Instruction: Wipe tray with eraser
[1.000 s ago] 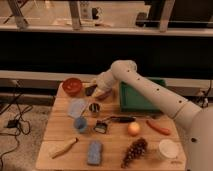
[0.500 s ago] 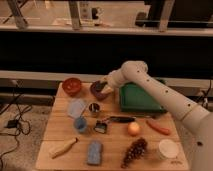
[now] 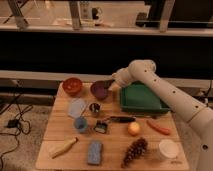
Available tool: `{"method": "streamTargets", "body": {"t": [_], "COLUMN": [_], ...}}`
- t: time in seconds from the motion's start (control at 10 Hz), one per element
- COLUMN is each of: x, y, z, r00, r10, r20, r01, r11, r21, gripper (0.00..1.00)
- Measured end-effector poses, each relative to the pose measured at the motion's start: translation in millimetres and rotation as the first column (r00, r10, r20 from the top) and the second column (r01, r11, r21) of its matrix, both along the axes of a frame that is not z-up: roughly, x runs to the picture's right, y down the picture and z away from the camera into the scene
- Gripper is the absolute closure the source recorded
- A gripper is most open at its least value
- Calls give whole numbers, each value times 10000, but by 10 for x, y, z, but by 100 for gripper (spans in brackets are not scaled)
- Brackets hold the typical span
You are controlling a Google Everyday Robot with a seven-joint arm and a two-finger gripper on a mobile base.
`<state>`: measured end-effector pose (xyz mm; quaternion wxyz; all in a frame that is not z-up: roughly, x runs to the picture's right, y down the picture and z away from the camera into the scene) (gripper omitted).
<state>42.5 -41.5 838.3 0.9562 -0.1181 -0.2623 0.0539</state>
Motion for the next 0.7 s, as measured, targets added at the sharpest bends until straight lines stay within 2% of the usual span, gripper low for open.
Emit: {"method": "streamTargets", "body": {"t": [0.4,0.6,0.7], "x": [4,42,145], "y": [1,-39,-79], "z": [1,14,20], "r00": [10000,9995,9985], "r10": [13,266,465], "r20": [-4,-167,-300], "r01": [-13,-265,-462], "r11": [10000,9996,9989], "r21": [-6,33,92], "gripper": [96,96,96]}}
